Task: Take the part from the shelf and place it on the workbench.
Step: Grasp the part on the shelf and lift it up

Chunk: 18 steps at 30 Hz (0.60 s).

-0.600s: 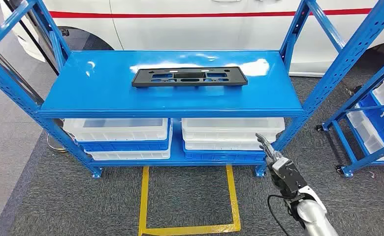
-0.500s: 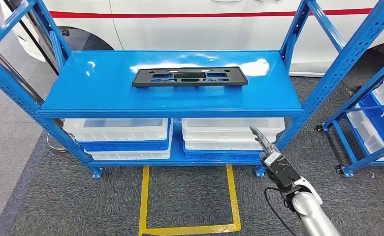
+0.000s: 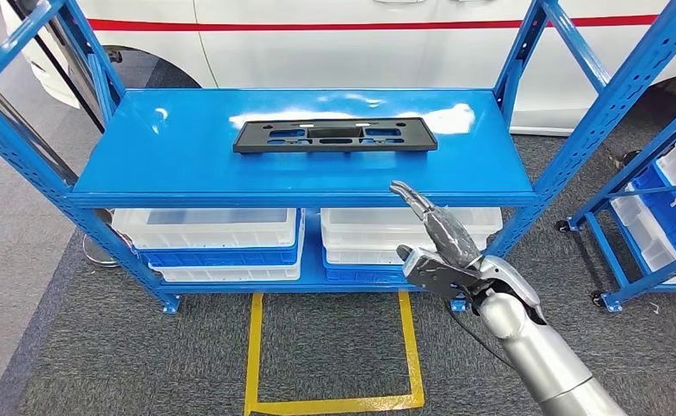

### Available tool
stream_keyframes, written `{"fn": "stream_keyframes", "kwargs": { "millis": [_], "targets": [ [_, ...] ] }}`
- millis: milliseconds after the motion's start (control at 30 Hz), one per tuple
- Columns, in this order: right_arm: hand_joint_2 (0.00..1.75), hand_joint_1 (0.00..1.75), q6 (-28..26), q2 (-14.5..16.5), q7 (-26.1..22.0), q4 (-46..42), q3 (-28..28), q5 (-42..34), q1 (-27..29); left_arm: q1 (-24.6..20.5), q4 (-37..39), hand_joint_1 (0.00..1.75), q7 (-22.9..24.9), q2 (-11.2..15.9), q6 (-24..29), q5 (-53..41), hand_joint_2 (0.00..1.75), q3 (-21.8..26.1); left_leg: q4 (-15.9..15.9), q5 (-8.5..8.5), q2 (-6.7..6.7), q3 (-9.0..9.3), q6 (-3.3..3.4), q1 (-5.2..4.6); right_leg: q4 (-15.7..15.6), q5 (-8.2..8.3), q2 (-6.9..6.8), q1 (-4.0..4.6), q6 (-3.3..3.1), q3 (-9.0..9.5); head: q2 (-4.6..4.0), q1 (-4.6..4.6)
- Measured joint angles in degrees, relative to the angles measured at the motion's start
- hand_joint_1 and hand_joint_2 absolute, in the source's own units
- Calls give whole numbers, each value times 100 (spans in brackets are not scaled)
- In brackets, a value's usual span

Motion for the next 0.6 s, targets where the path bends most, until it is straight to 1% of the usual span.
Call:
{"fn": "stream_keyframes", "kwargs": {
  "millis": [533, 567, 600],
  "targets": [
    [0, 0, -607, -160, 380, -250, 1334, 1536, -1318, -350, 339, 0, -597, 88, -607, -1490, 0, 1175, 1, 3, -12, -3, 4, -5, -2, 2, -9, 1, 3, -1, -1, 0],
    [0, 0, -647, -179, 406, -262, 1433, 1629, -1404, -371, 372, 0, -637, 100, -649, -1582, 0, 1251, 6, 1, -12, -5, 6, -7, -7, 4, -10, -2, 6, 0, -1, 0],
    [0, 0, -685, -199, 432, -273, 1532, 1723, -1487, -391, 402, 0, -676, 117, -691, -1672, 0, 1328, 14, -4, -13, -10, 21, -17, -18, 9, -14, -12, 28, 1, -1, 0]
  ]
}}
